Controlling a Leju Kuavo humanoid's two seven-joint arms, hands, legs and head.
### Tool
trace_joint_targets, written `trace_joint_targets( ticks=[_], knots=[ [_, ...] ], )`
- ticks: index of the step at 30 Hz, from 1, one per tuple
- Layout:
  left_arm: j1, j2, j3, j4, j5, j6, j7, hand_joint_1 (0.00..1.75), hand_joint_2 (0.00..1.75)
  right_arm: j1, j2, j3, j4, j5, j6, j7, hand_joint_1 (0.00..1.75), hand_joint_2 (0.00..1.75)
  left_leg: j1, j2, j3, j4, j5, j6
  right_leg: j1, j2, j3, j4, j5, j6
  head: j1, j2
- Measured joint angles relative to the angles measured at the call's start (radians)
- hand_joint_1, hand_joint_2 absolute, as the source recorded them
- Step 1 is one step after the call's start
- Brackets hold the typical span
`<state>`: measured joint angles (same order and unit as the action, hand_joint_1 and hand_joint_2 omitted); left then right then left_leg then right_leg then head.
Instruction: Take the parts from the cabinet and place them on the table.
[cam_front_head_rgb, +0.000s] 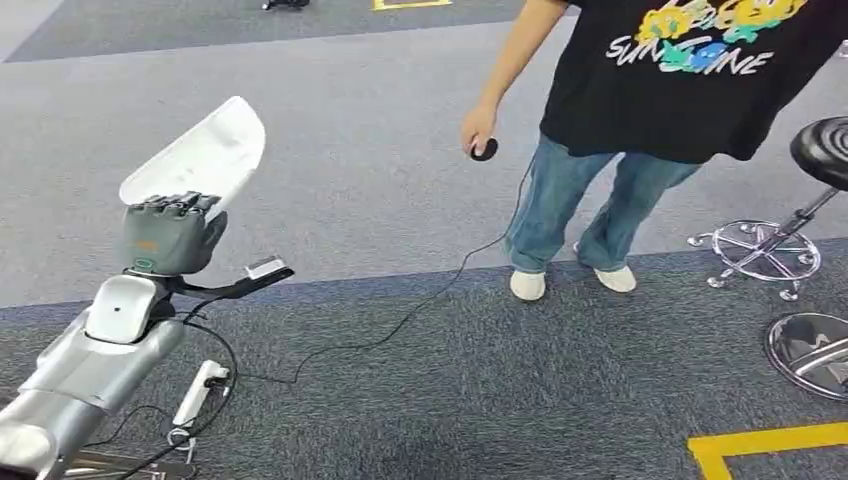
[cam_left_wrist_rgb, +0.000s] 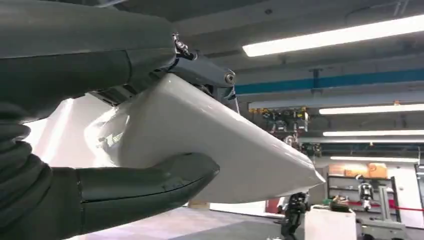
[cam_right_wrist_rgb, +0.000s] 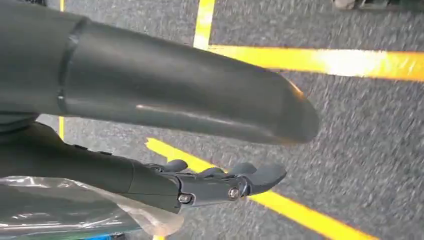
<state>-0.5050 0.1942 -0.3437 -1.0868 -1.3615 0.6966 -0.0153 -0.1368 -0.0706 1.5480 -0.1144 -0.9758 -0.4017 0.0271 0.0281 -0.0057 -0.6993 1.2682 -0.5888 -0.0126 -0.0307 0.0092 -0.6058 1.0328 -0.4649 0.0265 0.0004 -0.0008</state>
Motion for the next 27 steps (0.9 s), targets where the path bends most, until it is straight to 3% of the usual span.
trace_joint_targets(
  ticks=[1, 2, 3, 4, 6, 7, 10, 11, 12, 13, 15, 16, 17, 18, 19, 21, 22, 26, 27],
  knots=[
    [0.003, 0.000, 0.000, 0.001, 0.000, 0.000, 0.000, 1.75, 1.75, 0.001, 0.000, 0.000, 0.000, 0.000, 0.000, 0.000, 0.00, 0.00, -0.001, 0.000, -0.028, 0.062, -0.020, 0.004, 0.004, -0.001, -0.002, 0.000, 0.001, -0.003, 0.000, 0.000],
    [0.006, 0.000, 0.000, 0.002, 0.000, 0.000, 0.000, 1.75, 1.75, 0.001, 0.000, 0.000, 0.000, 0.000, 0.000, 0.000, 0.00, 0.00, -0.003, 0.000, -0.035, 0.077, -0.017, 0.009, 0.008, -0.001, -0.003, 0.000, 0.001, -0.003, 0.000, 0.000],
    [0.009, 0.000, 0.000, 0.002, 0.000, 0.000, 0.000, 1.75, 1.75, 0.001, 0.000, 0.001, 0.000, -0.001, 0.000, 0.000, 0.00, 0.00, -0.007, 0.000, -0.020, 0.049, 0.009, 0.016, 0.010, -0.001, -0.003, 0.000, 0.001, -0.003, 0.000, 0.000],
    [0.009, 0.000, 0.000, 0.002, 0.000, 0.000, 0.000, 1.75, 1.75, 0.000, 0.000, 0.001, 0.000, -0.001, 0.000, 0.000, 0.00, 0.00, -0.012, 0.000, 0.012, -0.014, 0.047, 0.023, 0.011, -0.001, -0.002, 0.000, 0.002, -0.004, 0.001, 0.000],
    [0.004, 0.000, 0.001, 0.002, 0.000, 0.000, 0.000, 1.75, 1.75, -0.001, 0.000, 0.003, 0.000, -0.002, 0.000, 0.000, 0.00, 0.00, -0.023, 0.000, 0.103, -0.198, 0.126, 0.038, 0.011, -0.001, 0.001, 0.000, 0.002, -0.003, 0.000, 0.000],
    [0.001, 0.000, 0.001, 0.002, 0.000, 0.000, 0.000, 1.75, 1.75, -0.002, 0.000, 0.004, 0.000, -0.003, 0.000, 0.000, 0.00, 0.00, -0.030, 0.001, 0.115, -0.219, 0.111, 0.040, 0.016, -0.002, -0.003, 0.001, 0.003, 0.000, 0.001, 0.000],
    [0.000, 0.002, 0.002, 0.002, 0.000, 0.000, 0.000, 1.75, 1.75, -0.001, 0.000, 0.008, 0.000, -0.004, 0.001, 0.000, 0.00, 0.00, -0.036, 0.000, 0.111, -0.230, 0.113, 0.041, 0.010, -0.005, -0.006, -0.007, 0.012, 0.014, 0.001, 0.000],
    [-0.001, 0.003, 0.002, 0.002, 0.000, 0.000, 0.000, 1.75, 1.75, -0.001, 0.000, 0.008, 0.000, -0.004, 0.000, 0.000, 0.00, 0.00, -0.034, 0.000, 0.114, -0.243, 0.122, 0.047, 0.011, -0.005, -0.004, -0.009, 0.013, 0.022, 0.002, 0.000],
    [-0.002, 0.002, 0.002, 0.002, 0.000, 0.001, 0.000, 1.75, 1.75, -0.002, -0.001, 0.008, 0.000, -0.005, 0.001, 0.000, 0.00, 0.00, -0.028, 0.003, 0.118, -0.253, 0.130, 0.050, 0.009, -0.005, -0.017, 0.003, -0.002, 0.023, 0.002, 0.000],
    [-0.004, 0.002, 0.002, 0.002, 0.000, 0.001, 0.000, 1.75, 1.75, -0.002, -0.001, 0.009, 0.000, -0.005, 0.001, 0.000, 0.00, 0.00, -0.028, 0.003, 0.117, -0.255, 0.133, 0.056, 0.011, -0.005, -0.034, 0.039, -0.033, 0.023, 0.003, 0.000],
    [-0.002, 0.002, 0.002, 0.002, 0.000, 0.000, 0.000, 1.75, 1.75, -0.001, -0.001, 0.009, 0.000, -0.006, 0.003, 0.000, 0.00, 0.00, -0.033, 0.003, 0.110, -0.254, 0.137, 0.060, 0.012, -0.005, -0.101, 0.196, -0.112, 0.024, 0.005, 0.000],
    [0.000, 0.002, 0.001, 0.003, 0.000, 0.000, 0.000, 1.75, 1.75, 0.000, -0.002, 0.009, 0.000, -0.006, 0.003, 0.000, 0.00, 0.00, -0.036, 0.003, 0.107, -0.253, 0.138, 0.063, 0.012, -0.005, -0.130, 0.263, -0.137, 0.026, 0.005, 0.000],
    [0.002, 0.002, 0.001, 0.004, 0.000, 0.000, 0.000, 1.75, 1.75, 0.000, -0.002, 0.009, 0.000, -0.006, 0.003, 0.002, 0.00, 0.00, -0.037, 0.003, 0.104, -0.252, 0.140, 0.064, 0.012, -0.005, -0.142, 0.292, -0.140, 0.026, 0.006, 0.000],
    [0.004, 0.002, 0.001, 0.004, 0.000, 0.000, 0.000, 1.75, 1.75, 0.002, -0.003, 0.009, 0.000, -0.006, 0.003, 0.003, 0.00, 0.00, -0.038, 0.003, 0.102, -0.251, 0.141, 0.064, 0.012, -0.005, -0.129, 0.273, -0.121, 0.026, 0.005, 0.000],
    [0.005, 0.002, 0.001, 0.004, 0.000, 0.000, 0.000, 1.75, 1.75, 0.002, -0.004, 0.009, 0.000, -0.007, 0.003, 0.003, 0.00, 0.00, -0.038, 0.002, 0.101, -0.250, 0.141, 0.064, 0.012, -0.005, -0.097, 0.216, -0.088, 0.024, 0.006, 0.000],
    [0.005, 0.002, 0.001, 0.004, 0.000, 0.000, 0.000, 1.75, 1.75, 0.000, -0.005, 0.010, 0.000, -0.006, 0.003, 0.003, 0.00, 0.00, -0.039, 0.002, 0.101, -0.245, 0.141, 0.062, 0.013, -0.005, 0.004, 0.034, -0.011, 0.016, 0.006, 0.000],
    [0.004, 0.002, 0.001, 0.004, 0.000, 0.000, 0.000, 1.75, 1.75, -0.003, -0.005, 0.010, 0.000, -0.006, 0.003, 0.003, 0.00, 0.00, -0.047, 0.002, 0.095, -0.240, 0.139, 0.055, 0.018, -0.005, 0.030, -0.006, -0.026, 0.014, 0.006, 0.000],
    [0.004, 0.003, 0.001, 0.005, 0.000, 0.000, 0.000, 1.75, 1.75, 0.002, -0.005, 0.010, 0.000, -0.006, 0.003, 0.004, 0.00, 0.00, -0.040, 0.001, 0.087, -0.238, 0.151, 0.036, 0.021, -0.004, 0.028, -0.015, -0.010, -0.004, 0.005, 0.000],
    [0.004, 0.005, 0.002, 0.005, 0.000, 0.000, 0.000, 1.75, 1.75, 0.001, -0.005, 0.010, 0.000, -0.006, 0.003, 0.004, 0.00, 0.00, -0.037, 0.001, 0.084, -0.230, 0.135, 0.030, 0.016, -0.007, 0.029, -0.021, -0.003, -0.013, 0.005, 0.000]
  ],
)
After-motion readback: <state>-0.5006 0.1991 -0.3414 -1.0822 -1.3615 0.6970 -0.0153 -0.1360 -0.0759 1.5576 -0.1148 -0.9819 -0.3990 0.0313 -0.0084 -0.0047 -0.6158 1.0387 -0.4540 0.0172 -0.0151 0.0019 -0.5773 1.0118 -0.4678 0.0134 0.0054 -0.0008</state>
